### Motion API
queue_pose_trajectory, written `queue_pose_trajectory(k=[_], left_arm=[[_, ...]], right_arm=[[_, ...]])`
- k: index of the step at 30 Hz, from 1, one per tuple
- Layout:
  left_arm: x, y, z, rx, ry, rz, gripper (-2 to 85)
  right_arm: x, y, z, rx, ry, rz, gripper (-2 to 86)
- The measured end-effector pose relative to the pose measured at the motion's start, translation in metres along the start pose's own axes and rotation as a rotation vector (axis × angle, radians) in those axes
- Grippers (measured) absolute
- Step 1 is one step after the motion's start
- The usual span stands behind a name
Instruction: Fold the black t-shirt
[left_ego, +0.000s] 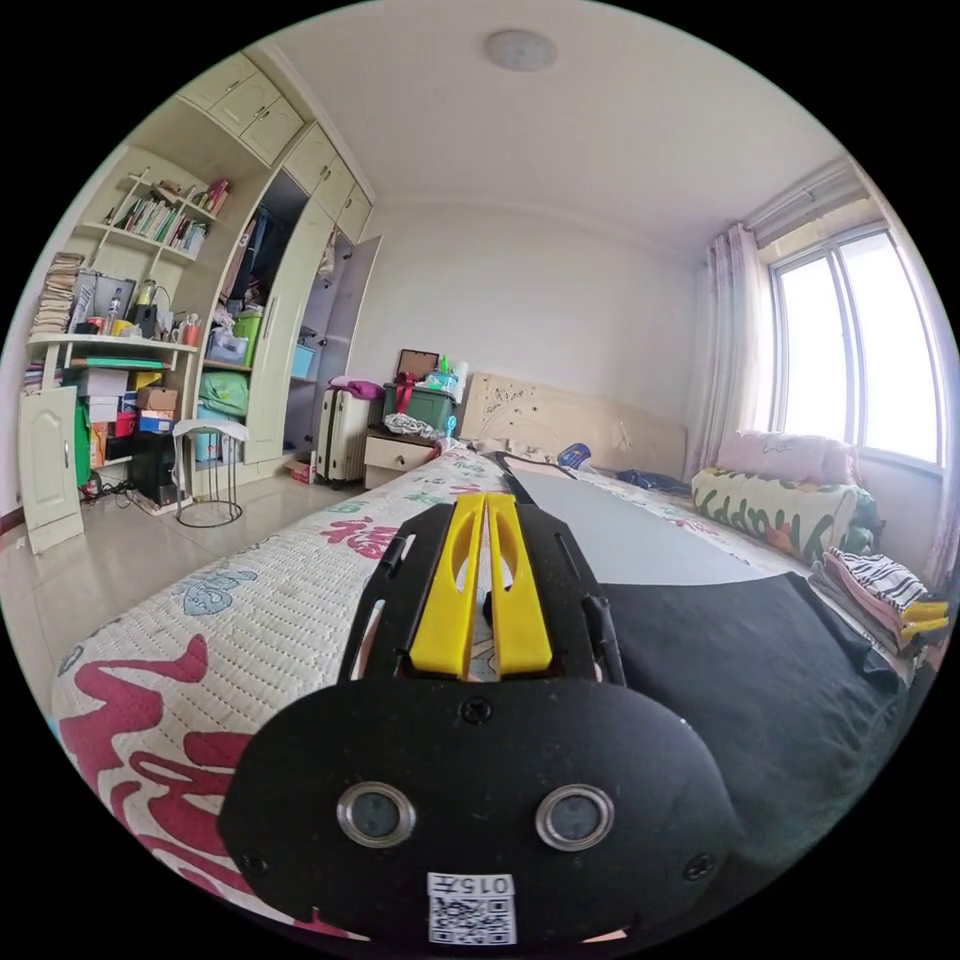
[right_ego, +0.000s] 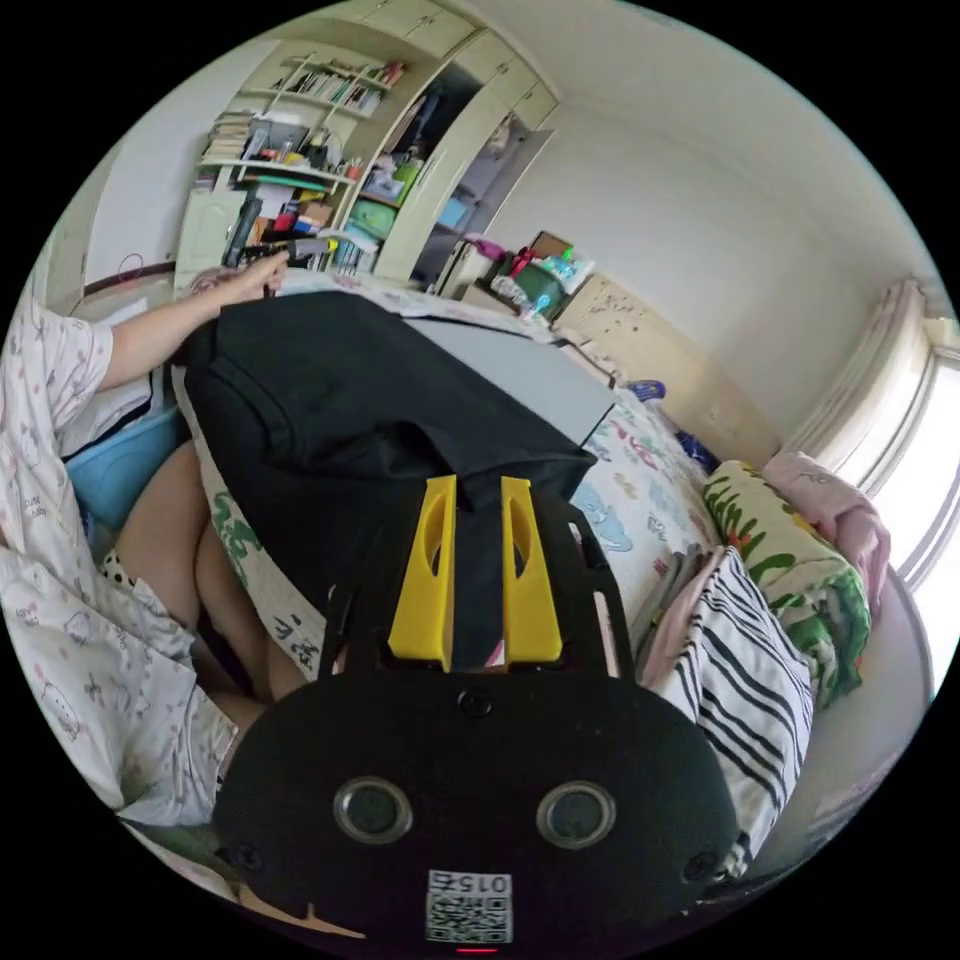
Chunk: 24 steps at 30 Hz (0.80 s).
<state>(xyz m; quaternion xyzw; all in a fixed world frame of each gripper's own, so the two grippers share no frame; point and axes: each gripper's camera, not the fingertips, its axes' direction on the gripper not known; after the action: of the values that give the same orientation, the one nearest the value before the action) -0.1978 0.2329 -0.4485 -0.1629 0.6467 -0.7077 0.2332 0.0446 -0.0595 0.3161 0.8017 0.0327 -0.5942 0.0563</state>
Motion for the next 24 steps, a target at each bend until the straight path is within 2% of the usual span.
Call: queue_pose_trajectory(k=[3, 7, 10, 14, 18, 20, 24], left_arm=[[0.008, 0.008, -0.011, 0.009, 0.002, -0.001, -0.4], [0.02, 0.02, -0.023, 0.006, 0.012, -0.005, -0.4], [0.029, 0.029, -0.031, 0.003, 0.028, -0.02, -0.4], [0.038, 0.045, -0.044, 0.001, 0.055, -0.069, -0.4], [0.053, 0.06, -0.061, 0.026, 0.054, -0.105, -0.3], [0.065, 0.062, -0.071, -0.022, 0.052, -0.126, 0.1], [0.118, 0.052, -0.113, -0.119, 0.186, 0.079, 3.4]], right_arm=[[0.009, -0.015, 0.047, -0.064, -0.111, -0.008, 8.0], [0.025, -0.02, 0.067, -0.092, -0.045, 0.031, 4.9], [0.05, 0.0, 0.05, -0.057, -0.018, 0.136, 3.3], [0.087, 0.043, 0.03, -0.075, -0.093, 0.289, 2.9], [0.095, 0.057, 0.008, -0.082, -0.085, 0.266, 4.3], [0.105, 0.058, -0.019, -0.075, -0.068, 0.236, 6.1], [0.116, 0.061, -0.065, -0.048, -0.084, 0.158, 8.1]])
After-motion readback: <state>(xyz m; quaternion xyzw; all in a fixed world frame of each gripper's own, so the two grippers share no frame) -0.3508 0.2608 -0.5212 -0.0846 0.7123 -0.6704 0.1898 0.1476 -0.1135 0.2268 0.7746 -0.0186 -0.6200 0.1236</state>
